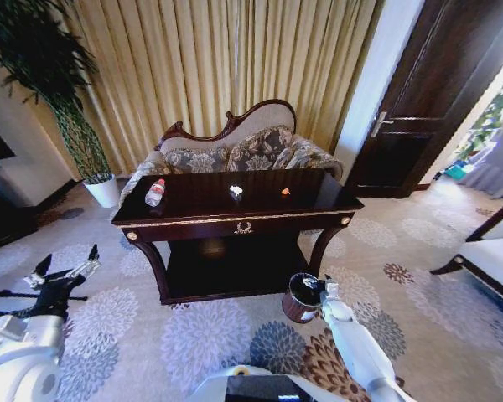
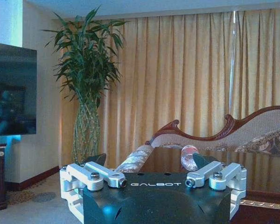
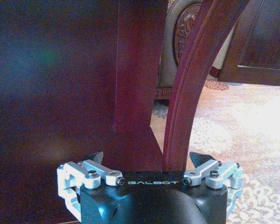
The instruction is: Move to the front of the table and place the trash on the table into the trash bin.
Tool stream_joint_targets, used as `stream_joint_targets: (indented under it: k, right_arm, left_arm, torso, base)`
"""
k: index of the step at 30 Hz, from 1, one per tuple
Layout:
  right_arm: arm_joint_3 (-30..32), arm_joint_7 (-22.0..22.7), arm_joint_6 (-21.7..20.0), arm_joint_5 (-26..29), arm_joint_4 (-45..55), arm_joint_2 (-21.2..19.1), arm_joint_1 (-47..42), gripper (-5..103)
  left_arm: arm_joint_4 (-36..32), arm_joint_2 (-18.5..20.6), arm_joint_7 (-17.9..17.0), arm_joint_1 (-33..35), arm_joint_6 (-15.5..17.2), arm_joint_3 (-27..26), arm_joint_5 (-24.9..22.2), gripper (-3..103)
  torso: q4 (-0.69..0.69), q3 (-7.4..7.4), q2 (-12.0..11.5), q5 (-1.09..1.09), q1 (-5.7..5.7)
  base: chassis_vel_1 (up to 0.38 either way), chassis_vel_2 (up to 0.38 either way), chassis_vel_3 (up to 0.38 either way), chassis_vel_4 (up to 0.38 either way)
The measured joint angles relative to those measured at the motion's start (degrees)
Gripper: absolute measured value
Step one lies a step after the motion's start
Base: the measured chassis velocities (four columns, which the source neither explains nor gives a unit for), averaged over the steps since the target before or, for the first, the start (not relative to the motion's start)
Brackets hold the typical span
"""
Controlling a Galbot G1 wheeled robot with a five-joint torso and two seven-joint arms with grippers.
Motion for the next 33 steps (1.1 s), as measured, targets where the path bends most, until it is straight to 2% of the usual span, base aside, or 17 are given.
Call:
stream_joint_targets:
  k: [20, 27, 29, 33]
  right_arm:
    - [0.5, 0.0, -0.4, 0.8, 2.6, -0.3, -1.8, 100]
    - [1.9, 1.8, -2.6, 5.2, 13.5, -2.0, -5.4, 100]
    - [3.0, 2.1, -4.4, 6.9, 21.3, -3.8, -7.9, 100]
    - [3.8, 3.2, -6.3, 8.6, 29.1, -5.4, -9.9, 100]
  left_arm:
    - [0.4, 0.3, 0.3, -0.4, 0.0, 0.5, 0.0, 100]
    - [0.1, 0.3, 0.3, -0.7, 0.0, 0.6, 0.0, 100]
    - [0.0, 0.2, 0.3, -0.9, 0.1, 0.7, 0.0, 100]
    - [0.0, 0.1, 0.3, -1.2, 0.1, 1.1, 0.1, 100]
  torso:
    - [0.0, 0.0, 0.0, 0.01, 0.0]
    - [0.01, 0.0, 0.0, 0.0, 0.0]
    - [-0.01, 0.0, 0.0, 0.0, 0.0]
    - [-0.01, 0.0, 0.0, 0.0, 0.0]
  base:
    - [0.0, 0.0, 0.0, 0.0]
    - [0.0, 0.0, 0.0, 0.0]
    - [0.0, 0.0, 0.0, 0.0]
    - [0.0, 0.0, 0.0, 0.0]
